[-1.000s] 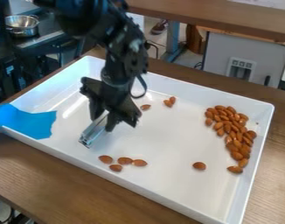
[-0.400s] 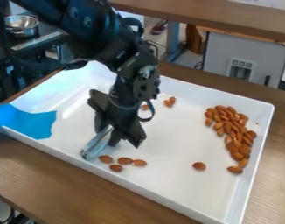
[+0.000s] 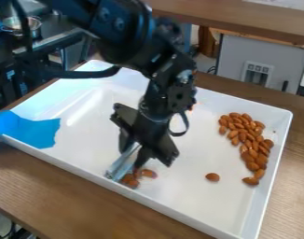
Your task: Sweep into pile
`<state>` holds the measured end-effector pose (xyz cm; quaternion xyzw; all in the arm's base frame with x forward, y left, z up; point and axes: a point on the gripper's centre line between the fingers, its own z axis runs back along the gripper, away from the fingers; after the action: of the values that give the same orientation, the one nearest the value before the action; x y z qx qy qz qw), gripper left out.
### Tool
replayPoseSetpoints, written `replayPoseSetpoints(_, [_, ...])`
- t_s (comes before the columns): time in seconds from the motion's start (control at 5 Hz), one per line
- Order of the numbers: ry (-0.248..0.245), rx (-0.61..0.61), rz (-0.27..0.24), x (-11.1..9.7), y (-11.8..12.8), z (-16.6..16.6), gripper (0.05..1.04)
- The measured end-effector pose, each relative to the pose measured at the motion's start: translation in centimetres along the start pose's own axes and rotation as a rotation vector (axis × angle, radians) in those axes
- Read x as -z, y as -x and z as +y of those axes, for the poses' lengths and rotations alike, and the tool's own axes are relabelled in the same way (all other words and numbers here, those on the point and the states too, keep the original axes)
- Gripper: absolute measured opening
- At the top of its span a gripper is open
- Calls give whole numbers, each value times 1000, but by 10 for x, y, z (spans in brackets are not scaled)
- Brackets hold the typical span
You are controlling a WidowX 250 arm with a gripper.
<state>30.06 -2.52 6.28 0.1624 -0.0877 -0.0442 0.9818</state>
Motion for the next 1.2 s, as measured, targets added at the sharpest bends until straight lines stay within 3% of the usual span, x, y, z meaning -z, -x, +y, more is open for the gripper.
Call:
replayPoseSetpoints(0.2, [19,-41,15,-1,-5,-12,370])
replayPoseSetpoints(0.6, [140,-105,62,-24,-4,-67,370])
replayPoseSetpoints(0.8, [158,-161,93,-25,-6,-77,370])
replayPoseSetpoints(1.2, [203,-411,127,-24,-26,-94,370])
